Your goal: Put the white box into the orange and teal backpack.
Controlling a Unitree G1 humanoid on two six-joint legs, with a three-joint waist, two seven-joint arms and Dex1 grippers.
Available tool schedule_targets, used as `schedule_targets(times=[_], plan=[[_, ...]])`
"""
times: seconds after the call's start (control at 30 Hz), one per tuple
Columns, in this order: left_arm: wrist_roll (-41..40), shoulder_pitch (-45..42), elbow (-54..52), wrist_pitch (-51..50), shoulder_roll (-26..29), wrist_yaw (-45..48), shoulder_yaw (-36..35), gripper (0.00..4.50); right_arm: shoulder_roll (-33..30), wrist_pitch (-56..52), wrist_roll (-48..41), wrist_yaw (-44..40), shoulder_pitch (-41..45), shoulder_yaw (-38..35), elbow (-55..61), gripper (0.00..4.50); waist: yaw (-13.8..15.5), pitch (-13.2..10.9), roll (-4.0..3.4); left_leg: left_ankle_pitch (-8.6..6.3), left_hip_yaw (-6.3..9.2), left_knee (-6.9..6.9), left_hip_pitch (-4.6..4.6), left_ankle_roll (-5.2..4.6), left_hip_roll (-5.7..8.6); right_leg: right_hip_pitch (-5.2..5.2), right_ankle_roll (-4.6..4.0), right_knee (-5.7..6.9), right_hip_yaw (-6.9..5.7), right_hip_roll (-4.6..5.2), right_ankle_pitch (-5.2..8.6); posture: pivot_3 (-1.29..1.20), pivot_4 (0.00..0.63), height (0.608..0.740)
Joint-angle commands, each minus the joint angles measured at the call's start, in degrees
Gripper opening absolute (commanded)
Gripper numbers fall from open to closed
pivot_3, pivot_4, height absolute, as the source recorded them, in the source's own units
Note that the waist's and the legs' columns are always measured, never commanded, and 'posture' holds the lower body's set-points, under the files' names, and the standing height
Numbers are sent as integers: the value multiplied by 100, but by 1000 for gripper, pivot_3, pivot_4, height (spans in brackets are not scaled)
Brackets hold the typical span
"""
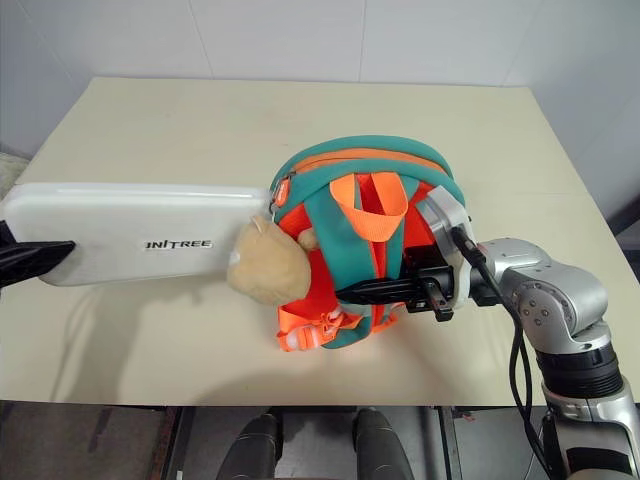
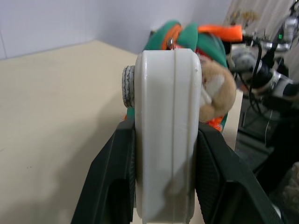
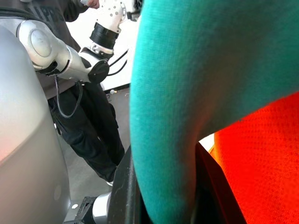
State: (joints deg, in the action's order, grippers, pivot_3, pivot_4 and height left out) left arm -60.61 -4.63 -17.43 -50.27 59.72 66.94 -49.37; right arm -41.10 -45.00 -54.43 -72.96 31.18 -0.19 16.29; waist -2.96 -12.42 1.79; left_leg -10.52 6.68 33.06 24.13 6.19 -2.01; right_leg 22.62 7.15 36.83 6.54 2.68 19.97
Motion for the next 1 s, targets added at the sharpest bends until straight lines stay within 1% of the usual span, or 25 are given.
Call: schedule_targets(times=[0.03,0.17,0.2,0.27,0.4,0.43,0.53,0.6,0.67,0.77,0.87,0.93,1.0], plan=[[200,-213,-109,407,235,180,364,1305,60,109,2,-50,119,-54,68,58,-2,0,0,0,0,0,0,0,0,0,0,1,0,0,0,0,150,740],[455,-1034,109,694,321,-85,1309,1305,115,123,45,-3,99,-64,114,58,19,0,0,0,1,2,0,0,0,0,6,4,-1,-1,-3,0,150,740],[510,-1156,129,746,314,-61,1467,1305,127,125,49,11,83,-67,138,58,12,0,0,0,1,3,0,0,0,-2,22,5,-1,-2,-11,0,150,740],[613,-1579,154,784,211,-246,1926,1305,138,97,21,52,37,-102,214,58,1,0,0,1,-1,4,-1,0,2,-3,79,4,2,-1,-42,0,150,740],[901,-2435,170,883,-141,-579,2900,1305,144,68,-39,99,-50,-158,317,58,10,0,0,1,1,3,2,-1,1,-2,96,4,0,-4,-50,0,150,740],[963,-2722,185,740,-306,-806,3199,1305,158,66,-55,122,-71,-168,337,58,13,0,0,1,1,3,1,-1,1,-3,97,4,0,-3,-51,0,150,740],[1068,-3246,229,547,-763,-1196,3747,1305,198,61,-85,180,-120,-173,404,58,14,0,0,1,3,3,3,-1,1,-3,102,6,-1,-5,-53,0,150,740],[1189,-3480,277,539,-1201,-1356,4138,1304,248,53,-132,244,-149,-174,457,58,2,0,0,0,3,4,2,-1,2,-4,104,7,0,-5,-55,0,150,740],[1332,-3587,320,531,-1440,-1434,4355,1303,274,50,-149,289,-163,-167,489,58,-21,0,0,0,3,7,2,-2,1,-4,105,11,0,-6,-55,0,150,740],[1669,-3747,448,564,-1834,-1548,4863,1303,331,65,-154,366,-175,-157,527,58,-23,0,0,0,5,8,2,-1,1,-1,105,20,1,-8,-55,0,150,740],[1988,-3849,614,514,-2022,-1575,5233,1302,352,66,-173,428,-195,-174,564,58,-11,0,0,0,6,15,3,-1,2,-2,107,22,1,-8,-55,0,150,740],[2100,-3933,690,486,-2107,-1544,5351,1302,365,69,-171,466,-200,-184,581,58,-6,0,0,1,6,20,2,-1,2,-5,108,23,1,-8,-56,0,150,740],[2136,-4059,717,234,-2078,-1487,5472,1302,382,72,-175,516,-198,-195,591,58,-3,0,0,0,6,23,2,-2,3,-6,109,24,1,-8,-57,0,150,740]])
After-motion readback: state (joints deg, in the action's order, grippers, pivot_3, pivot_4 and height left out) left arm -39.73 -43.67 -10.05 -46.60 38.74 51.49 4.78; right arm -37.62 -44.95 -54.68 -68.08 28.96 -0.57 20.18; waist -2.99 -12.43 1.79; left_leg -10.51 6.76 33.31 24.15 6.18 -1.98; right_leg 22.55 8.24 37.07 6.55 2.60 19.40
